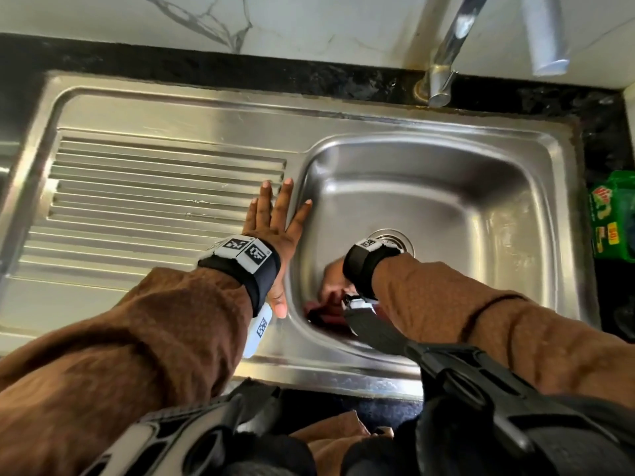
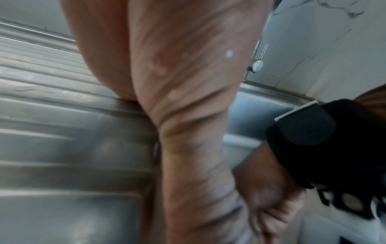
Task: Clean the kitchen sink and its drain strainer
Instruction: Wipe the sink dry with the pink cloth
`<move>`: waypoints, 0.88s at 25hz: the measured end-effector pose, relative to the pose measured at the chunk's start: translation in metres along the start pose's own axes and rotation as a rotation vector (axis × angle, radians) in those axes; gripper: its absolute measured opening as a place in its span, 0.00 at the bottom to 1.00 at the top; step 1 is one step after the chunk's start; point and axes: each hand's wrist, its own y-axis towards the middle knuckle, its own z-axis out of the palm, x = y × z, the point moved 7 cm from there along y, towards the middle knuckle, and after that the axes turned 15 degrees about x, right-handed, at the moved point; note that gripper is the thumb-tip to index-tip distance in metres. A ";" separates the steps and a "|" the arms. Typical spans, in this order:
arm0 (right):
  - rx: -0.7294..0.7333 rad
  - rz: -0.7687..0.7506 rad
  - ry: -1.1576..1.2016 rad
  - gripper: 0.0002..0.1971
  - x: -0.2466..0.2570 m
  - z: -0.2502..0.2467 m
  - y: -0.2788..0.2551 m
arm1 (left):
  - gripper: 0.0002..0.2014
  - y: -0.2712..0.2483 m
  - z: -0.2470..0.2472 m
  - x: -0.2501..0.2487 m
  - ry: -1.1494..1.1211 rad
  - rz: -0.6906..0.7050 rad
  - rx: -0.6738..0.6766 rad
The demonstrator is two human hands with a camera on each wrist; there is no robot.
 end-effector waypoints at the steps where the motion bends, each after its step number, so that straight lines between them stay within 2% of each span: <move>1: -0.054 -0.093 0.153 0.05 0.011 -0.004 -0.005 | 0.91 0.001 0.000 -0.001 0.012 -0.001 0.008; 3: -0.169 -0.210 0.345 0.07 0.019 -0.016 -0.009 | 0.91 0.001 0.000 0.000 0.018 -0.011 0.021; 5: -0.225 -0.235 0.342 0.13 0.014 -0.020 -0.010 | 0.92 0.001 -0.001 -0.001 0.033 -0.026 0.025; 8: -0.126 -0.196 0.334 0.25 0.008 -0.004 -0.004 | 0.92 0.002 -0.001 0.001 0.042 -0.041 0.023; 10: -0.054 -0.154 0.240 0.33 0.015 0.005 -0.003 | 0.92 0.003 -0.001 0.001 0.038 -0.040 0.015; 14: -0.017 -0.092 -0.036 0.26 0.033 0.021 -0.037 | 0.92 0.004 -0.001 0.003 0.037 -0.041 -0.001; 16: -0.052 -0.081 -0.136 0.23 0.036 0.031 -0.060 | 0.92 0.004 -0.001 0.004 0.036 -0.039 -0.015; 22: -0.537 -0.218 -0.484 0.12 0.045 0.066 -0.124 | 0.91 0.001 -0.001 0.002 0.066 -0.051 -0.005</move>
